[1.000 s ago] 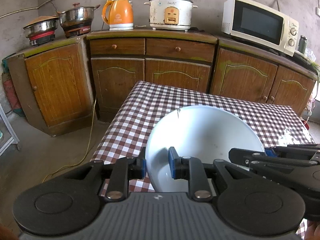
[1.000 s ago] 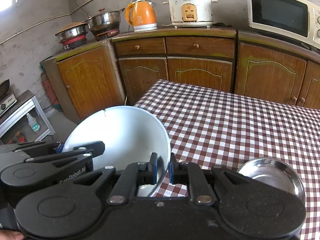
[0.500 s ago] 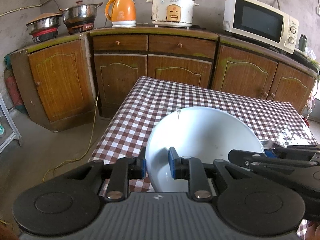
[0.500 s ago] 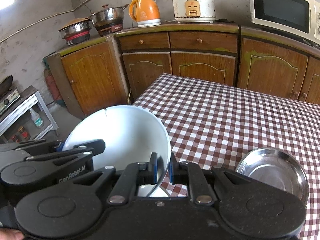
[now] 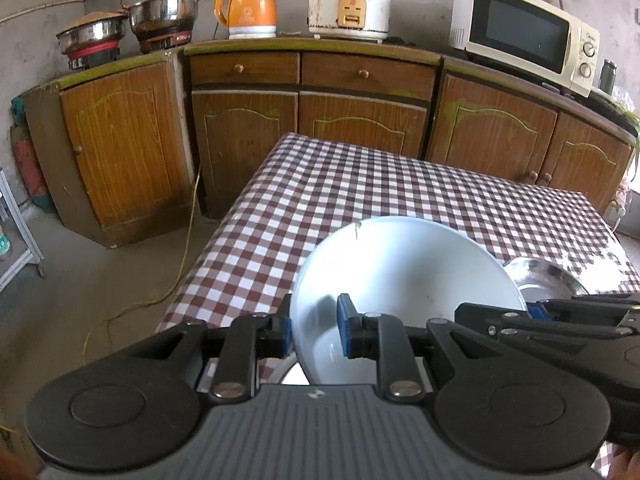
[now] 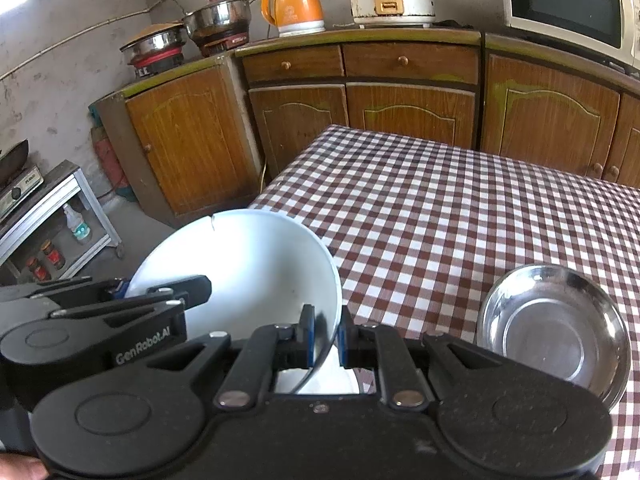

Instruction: Organize plates and bowls

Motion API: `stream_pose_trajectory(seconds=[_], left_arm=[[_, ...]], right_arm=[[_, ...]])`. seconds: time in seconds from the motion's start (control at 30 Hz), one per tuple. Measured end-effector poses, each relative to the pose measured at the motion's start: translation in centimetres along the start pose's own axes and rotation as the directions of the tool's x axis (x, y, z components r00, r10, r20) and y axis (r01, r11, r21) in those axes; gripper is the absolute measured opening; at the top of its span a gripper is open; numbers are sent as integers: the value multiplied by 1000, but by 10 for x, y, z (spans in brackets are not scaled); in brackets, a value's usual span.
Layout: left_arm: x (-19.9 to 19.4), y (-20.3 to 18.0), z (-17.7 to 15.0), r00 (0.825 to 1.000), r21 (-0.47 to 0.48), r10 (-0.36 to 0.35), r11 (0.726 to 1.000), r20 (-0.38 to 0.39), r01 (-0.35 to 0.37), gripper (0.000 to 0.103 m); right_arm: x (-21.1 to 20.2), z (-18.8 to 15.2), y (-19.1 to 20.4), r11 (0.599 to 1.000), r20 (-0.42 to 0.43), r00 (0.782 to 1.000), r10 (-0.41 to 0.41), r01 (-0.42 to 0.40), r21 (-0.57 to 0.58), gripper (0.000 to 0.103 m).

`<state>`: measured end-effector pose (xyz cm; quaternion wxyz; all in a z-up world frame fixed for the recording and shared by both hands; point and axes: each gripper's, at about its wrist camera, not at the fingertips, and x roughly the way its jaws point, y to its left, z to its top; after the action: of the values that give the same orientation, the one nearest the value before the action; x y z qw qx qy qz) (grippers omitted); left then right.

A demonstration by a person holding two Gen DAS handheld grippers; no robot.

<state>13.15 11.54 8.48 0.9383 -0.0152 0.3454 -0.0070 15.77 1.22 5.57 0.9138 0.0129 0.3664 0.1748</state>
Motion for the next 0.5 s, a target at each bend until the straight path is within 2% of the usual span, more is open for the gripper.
stream_pose_trajectory(seconds=[0.5], left_arm=[[10,7,-26,999,-16,5,1000,-49,-6,23]], right_arm=[[18,-29,6,1000,-61,998,6,-6,-2,15]])
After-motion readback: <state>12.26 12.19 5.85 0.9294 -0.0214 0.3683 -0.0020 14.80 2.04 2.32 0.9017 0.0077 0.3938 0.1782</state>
